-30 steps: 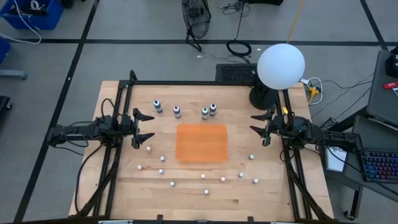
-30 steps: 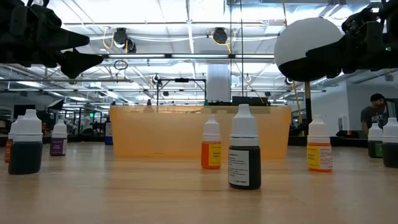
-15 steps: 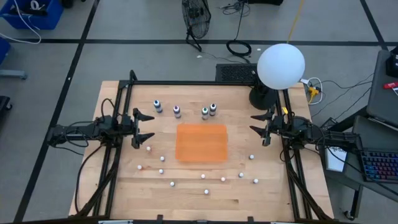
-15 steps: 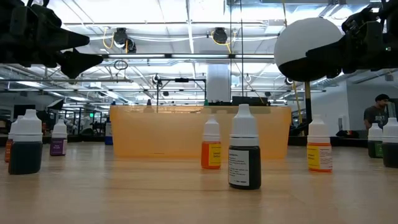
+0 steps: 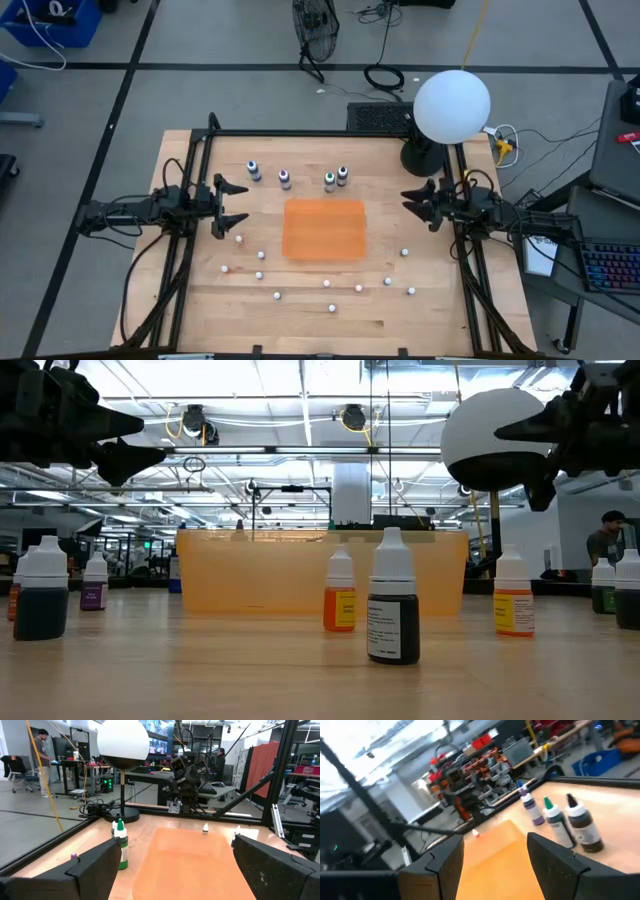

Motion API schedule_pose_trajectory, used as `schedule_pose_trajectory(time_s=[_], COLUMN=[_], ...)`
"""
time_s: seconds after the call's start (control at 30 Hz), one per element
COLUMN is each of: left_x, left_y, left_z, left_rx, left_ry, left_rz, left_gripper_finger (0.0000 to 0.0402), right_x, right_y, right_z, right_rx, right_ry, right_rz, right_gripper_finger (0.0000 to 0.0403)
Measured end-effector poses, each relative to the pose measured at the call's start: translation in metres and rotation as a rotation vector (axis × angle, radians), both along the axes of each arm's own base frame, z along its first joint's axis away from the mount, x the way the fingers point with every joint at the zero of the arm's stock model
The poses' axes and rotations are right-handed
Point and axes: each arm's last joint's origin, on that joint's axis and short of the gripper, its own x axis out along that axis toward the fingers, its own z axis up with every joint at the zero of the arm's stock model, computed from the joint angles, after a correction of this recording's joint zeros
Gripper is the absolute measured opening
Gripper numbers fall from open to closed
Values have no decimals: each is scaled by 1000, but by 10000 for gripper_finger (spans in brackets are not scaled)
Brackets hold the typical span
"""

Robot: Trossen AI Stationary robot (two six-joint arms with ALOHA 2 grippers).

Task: Pick & Place food coloring
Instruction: Put the small green food coloring bottle into the orange bin

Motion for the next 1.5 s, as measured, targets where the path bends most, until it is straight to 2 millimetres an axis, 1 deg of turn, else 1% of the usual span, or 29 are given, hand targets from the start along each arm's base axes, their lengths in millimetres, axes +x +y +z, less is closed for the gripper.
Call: schedule_pose_trajectory(time_s=[0.13, 0.17, 0.23, 0.27, 0.3, 0.37, 0.4, 0.47, 0.53, 0.6, 0.67, 0.73, 0.8, 0.93, 1.07, 1.17, 1.23, 1.4, 1.5], left_x=[0, 0, 0, 0, 0, 0, 0, 0, 0, 0, 0, 0, 0, 0, 0, 0, 0, 0, 0], left_y=[0, 0, 0, 0, 0, 0, 0, 0, 0, 0, 0, 0, 0, 0, 0, 0, 0, 0, 0], left_z=[0, 0, 0, 0, 0, 0, 0, 0, 0, 0, 0, 0, 0, 0, 0, 0, 0, 0, 0], left_rx=[0, 0, 0, 0, 0, 0, 0, 0, 0, 0, 0, 0, 0, 0, 0, 0, 0, 0, 0], left_ry=[0, 0, 0, 0, 0, 0, 0, 0, -1, 0, 0, 0, 0, 0, 0, 0, 0, 0, 0], left_rz=[0, 0, 0, 0, 0, 0, 0, 0, 0, 0, 0, 0, 0, 0, 0, 0, 0, 0, 0], left_gripper_finger=[379, 379, 379, 379, 379, 379, 379, 379, 379, 379, 379, 379, 379, 379, 379, 379, 379, 379, 379], right_x=[0, 0, 0, 1, 0, -3, -5, -6, -3, 5, 14, 28, 44, 73, 94, 100, 103, 107, 109], right_y=[-1, -1, 2, 3, 5, 7, 8, 9, 11, 14, 18, 24, 32, 56, 76, 86, 91, 100, 101], right_z=[0, 0, 1, -4, 0, 23, 37, 56, 65, 80, 84, 82, 77, 64, 52, 40, 35, 24, 19], right_rx=[-23, -22, -31, -19, 10, 39, 47, 79, 139, 183, 222, 243, 245, 215, 86, -29, -68, -87, -84], right_ry=[5, 2, 14, 70, 133, 231, 273, 444, 665, 805, 996, 1178, 1308, 1466, 1536, 1547, 1545, 1556, 1576], right_rz=[-47, -33, 57, 116, 166, 225, 229, 221, 211, 201, 177, 154, 152, 165, 114, 54, 22, -23, -39], right_gripper_finger=[208, 208, 208, 208, 208, 208, 208, 208, 208, 208, 208, 208, 208, 208, 208, 208, 208, 208, 208])
